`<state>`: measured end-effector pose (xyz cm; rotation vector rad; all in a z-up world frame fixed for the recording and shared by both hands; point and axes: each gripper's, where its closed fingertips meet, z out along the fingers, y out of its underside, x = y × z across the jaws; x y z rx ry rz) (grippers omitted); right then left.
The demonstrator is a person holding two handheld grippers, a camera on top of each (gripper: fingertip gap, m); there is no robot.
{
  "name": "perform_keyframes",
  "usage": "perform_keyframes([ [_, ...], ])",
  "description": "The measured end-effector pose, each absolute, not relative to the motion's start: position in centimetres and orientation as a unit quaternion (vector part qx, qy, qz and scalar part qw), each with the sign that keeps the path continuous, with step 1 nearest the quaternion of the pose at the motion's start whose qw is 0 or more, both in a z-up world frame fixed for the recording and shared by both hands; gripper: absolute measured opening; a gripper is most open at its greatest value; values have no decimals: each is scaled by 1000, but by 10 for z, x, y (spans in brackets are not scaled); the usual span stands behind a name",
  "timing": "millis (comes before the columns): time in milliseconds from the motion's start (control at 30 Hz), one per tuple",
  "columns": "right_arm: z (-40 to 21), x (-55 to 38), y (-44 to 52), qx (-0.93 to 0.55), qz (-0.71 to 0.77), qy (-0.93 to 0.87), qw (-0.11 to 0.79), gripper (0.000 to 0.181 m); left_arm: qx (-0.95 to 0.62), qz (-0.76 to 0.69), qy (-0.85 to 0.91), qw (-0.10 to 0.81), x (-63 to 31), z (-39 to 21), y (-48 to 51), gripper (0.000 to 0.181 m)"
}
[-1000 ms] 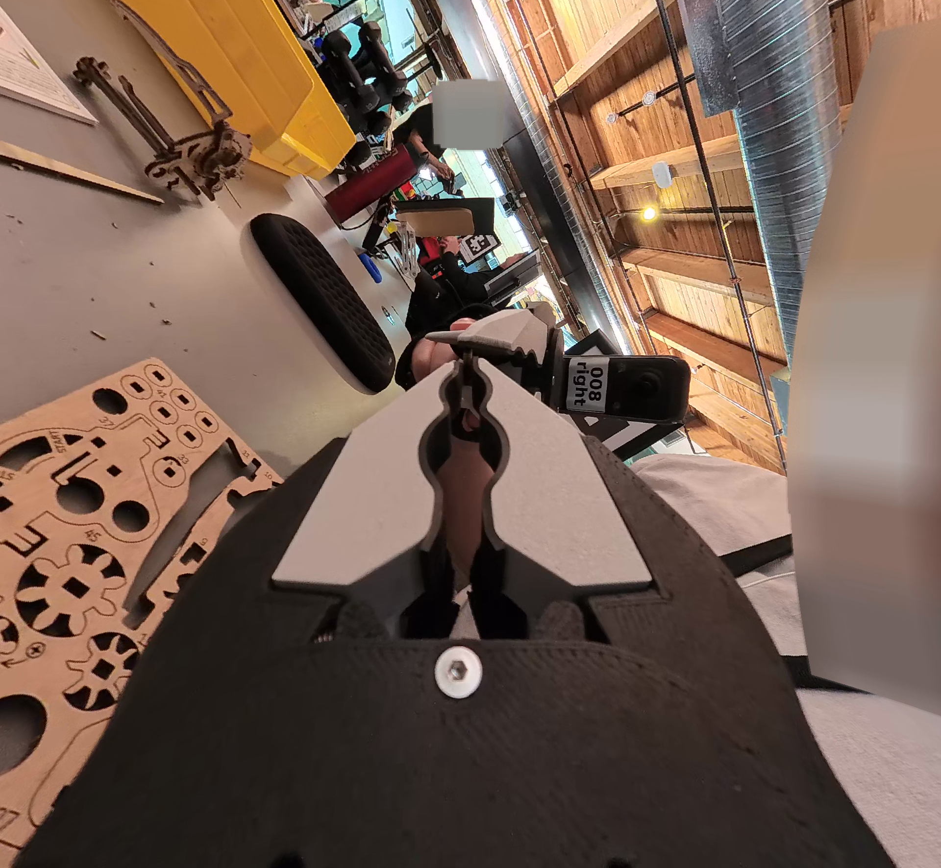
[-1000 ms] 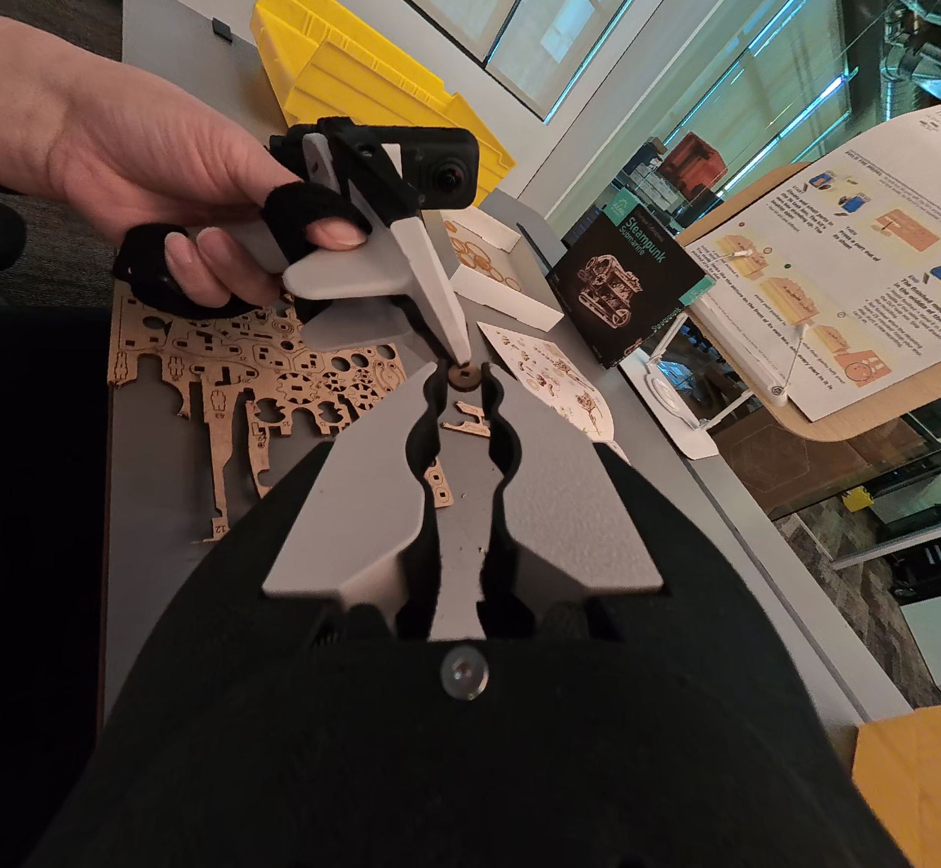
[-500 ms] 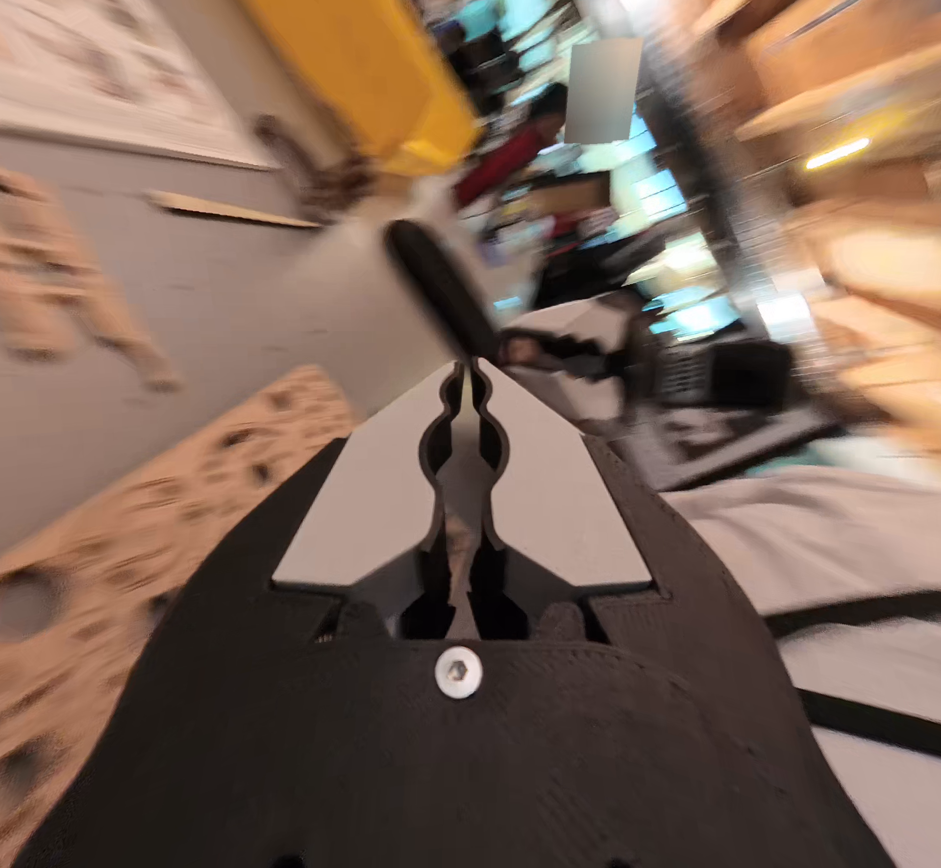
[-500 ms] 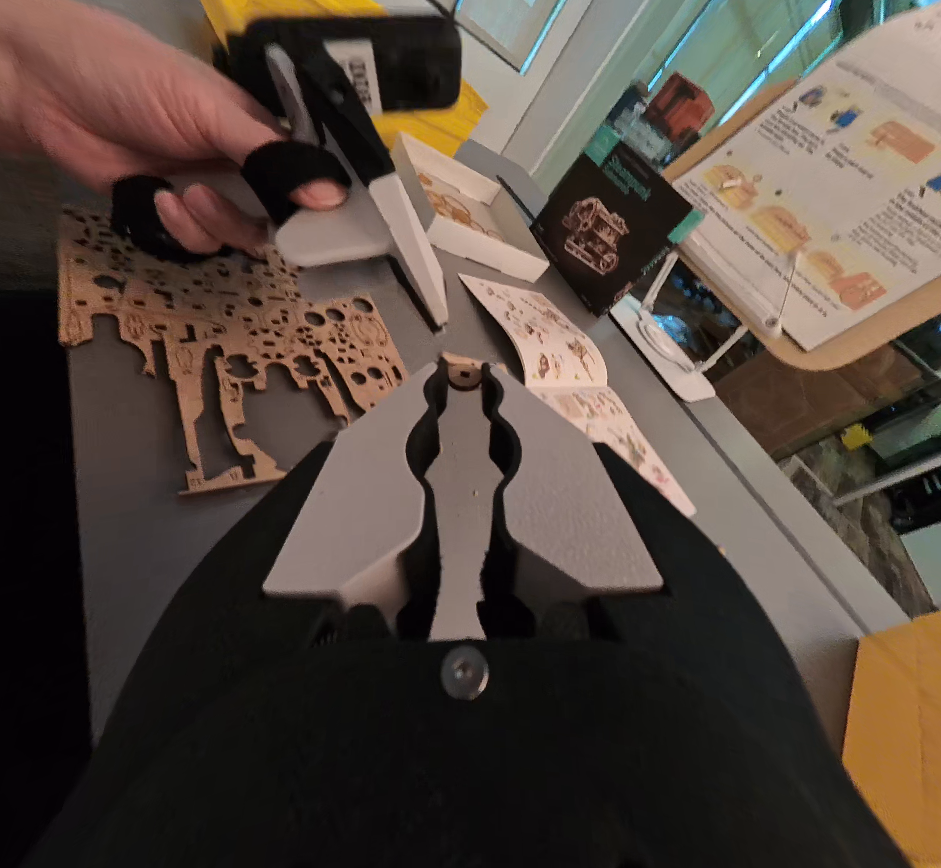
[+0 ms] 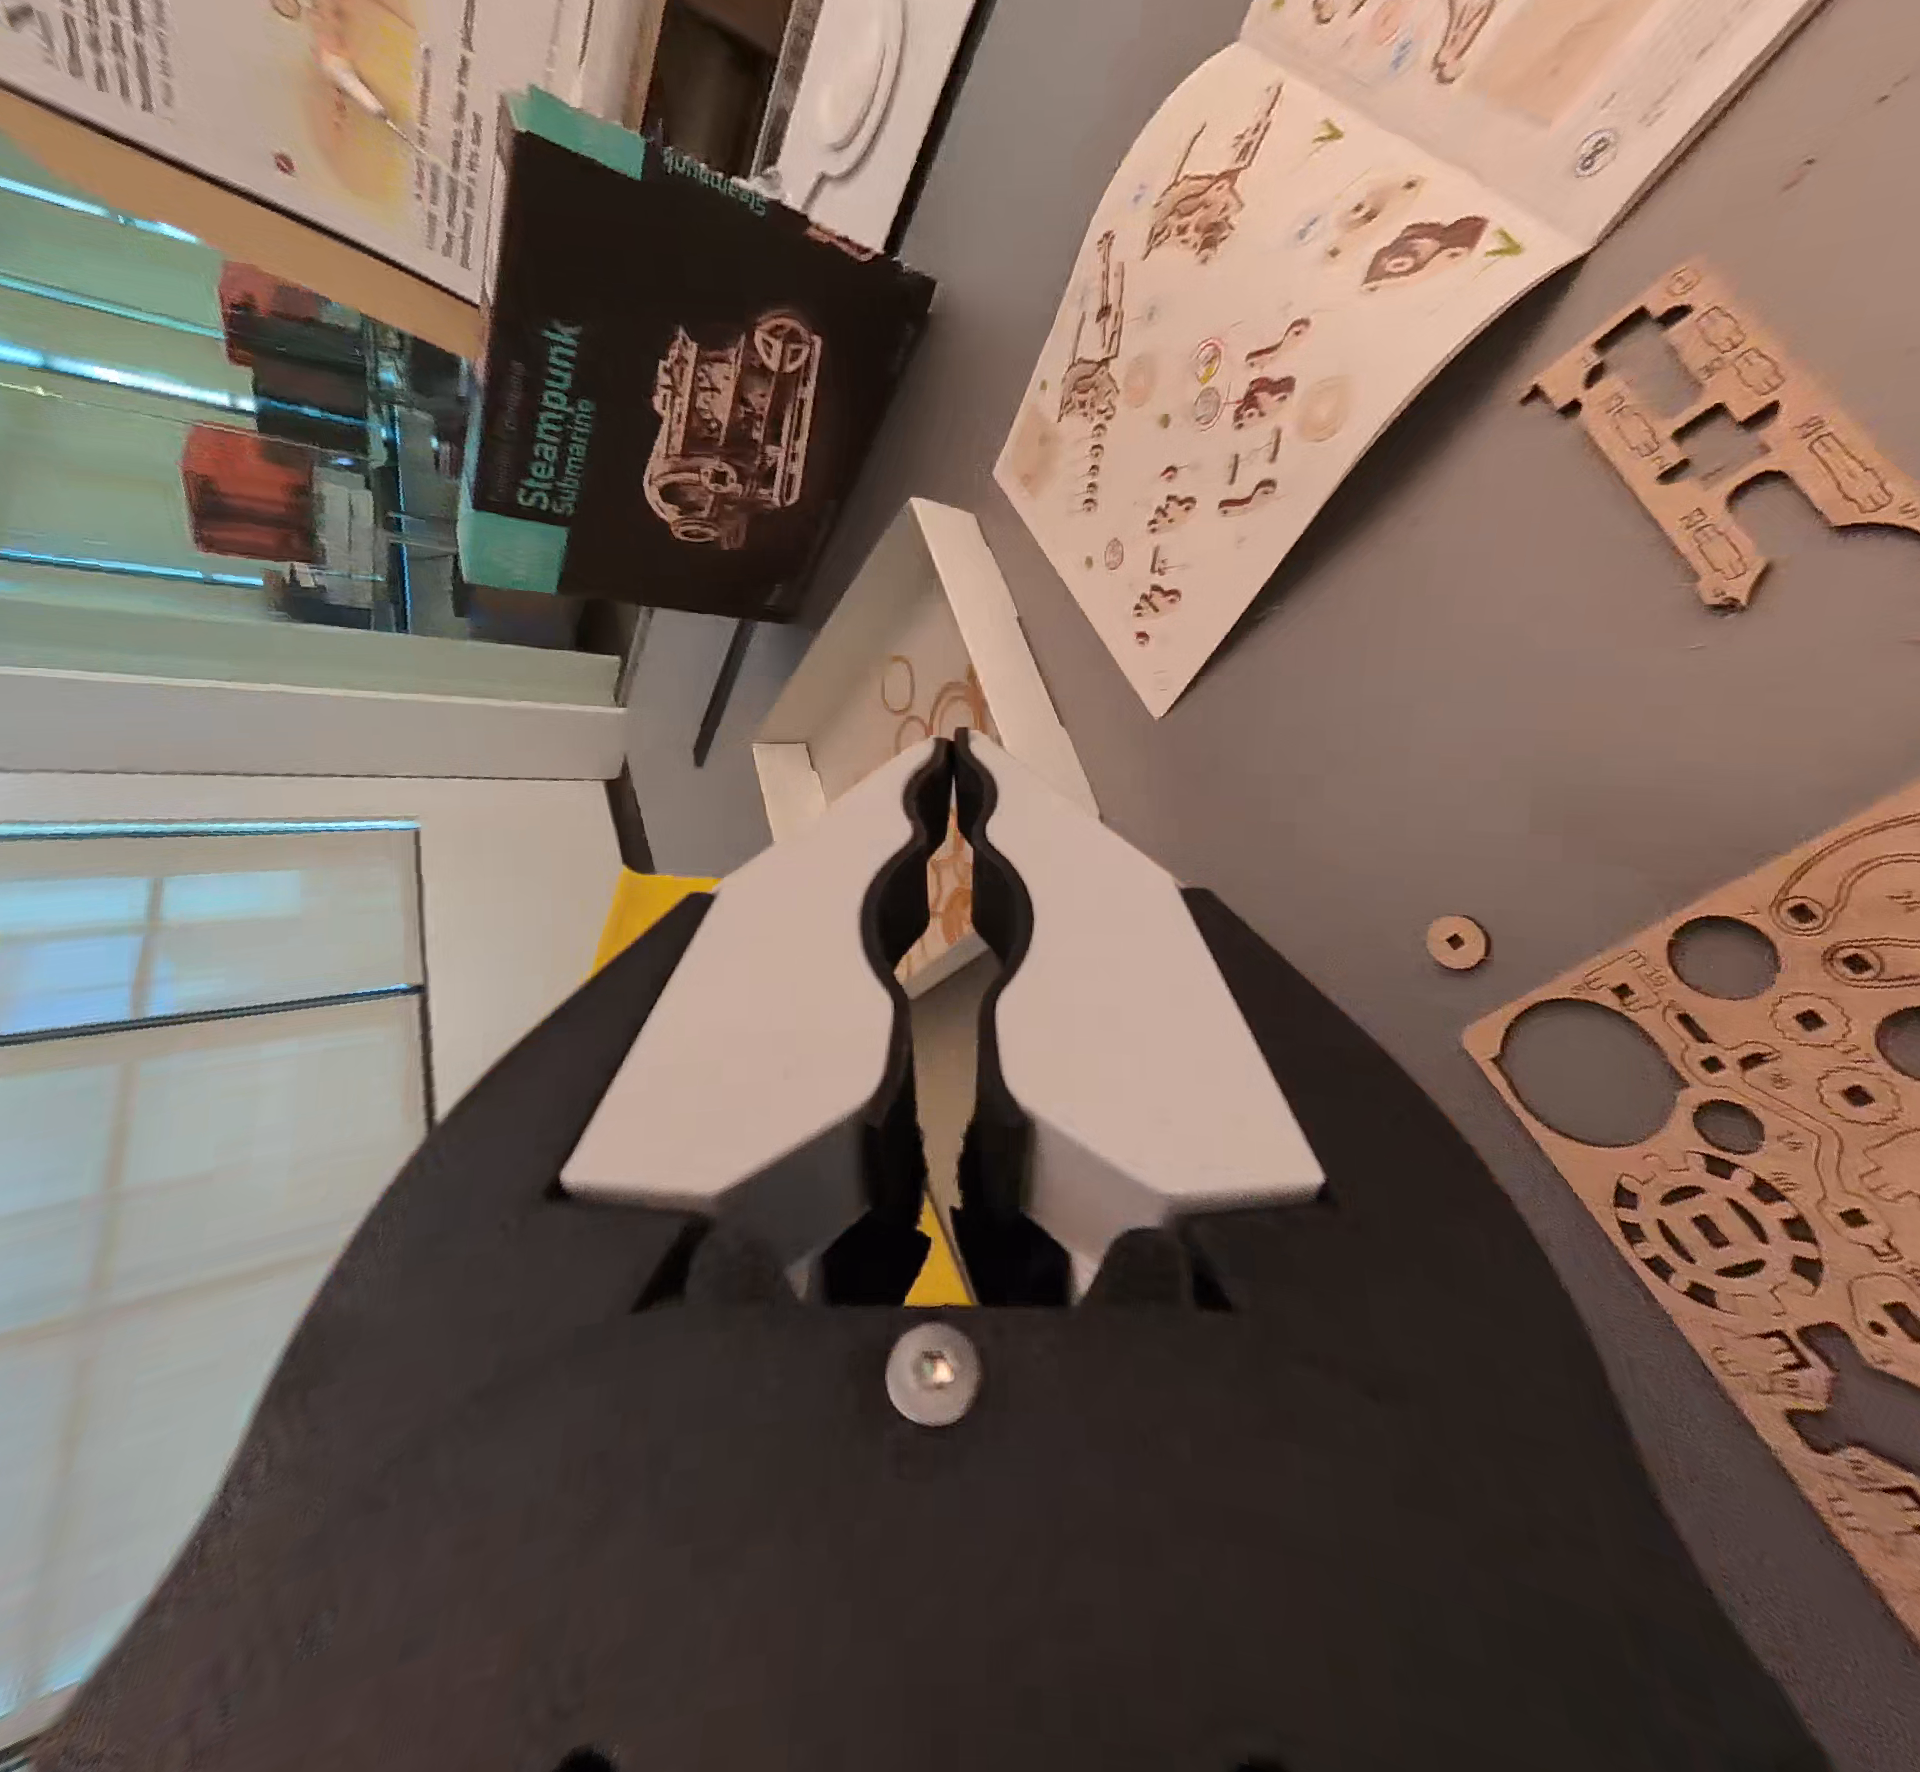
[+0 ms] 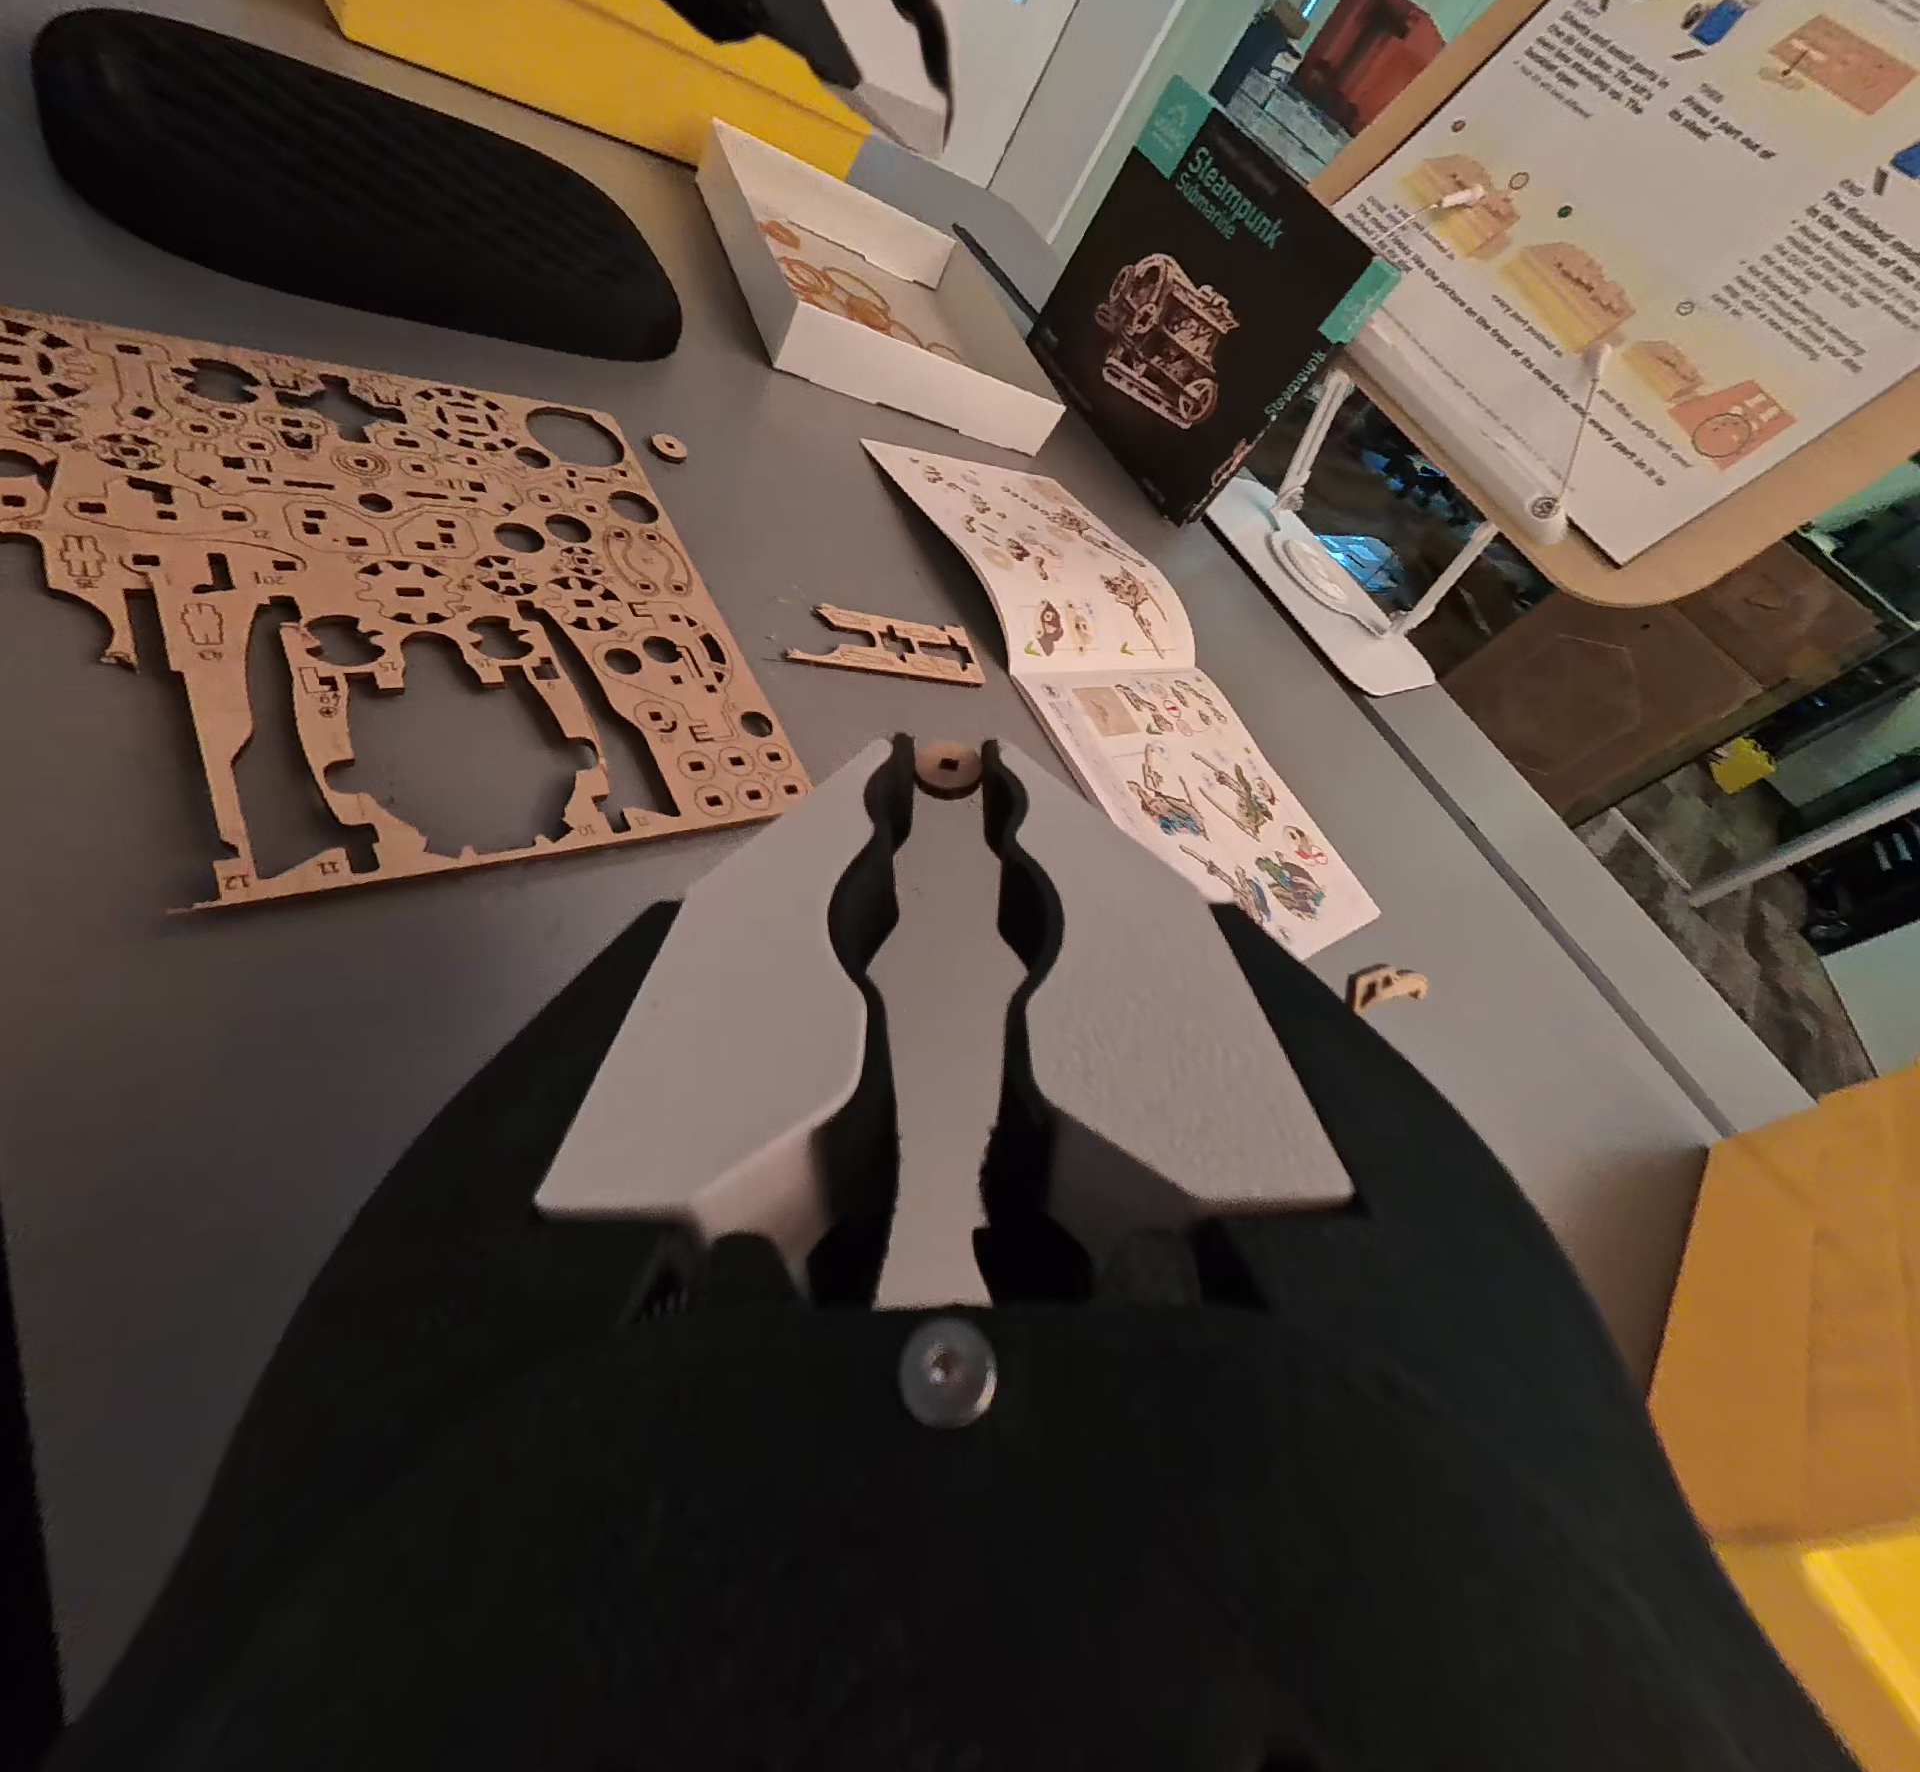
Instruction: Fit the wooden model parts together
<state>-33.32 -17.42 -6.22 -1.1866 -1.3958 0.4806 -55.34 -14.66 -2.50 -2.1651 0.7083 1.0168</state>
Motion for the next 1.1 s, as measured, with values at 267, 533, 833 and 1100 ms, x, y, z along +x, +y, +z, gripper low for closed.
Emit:
perform_keyframes([
  [267, -69, -314, -167, -534, 182, -584, 584, 10, -886, 81, 267, 370, -495, -63, -142, 0],
  [533, -69, -288, -170, -537, 126, -565, 614, 11, -796, -374, 266, 394, -388, -24, -147, 29],
  [833, -36, -285, -190, -522, 166, -527, 650, 11, -758, -483, 308, 312, -303, -19, -178, 25],
  [1100, -31, -281, -190, -528, 155, -528, 647, 11, -746, -522, 291, 292, -290, -20, -184, 24],
])
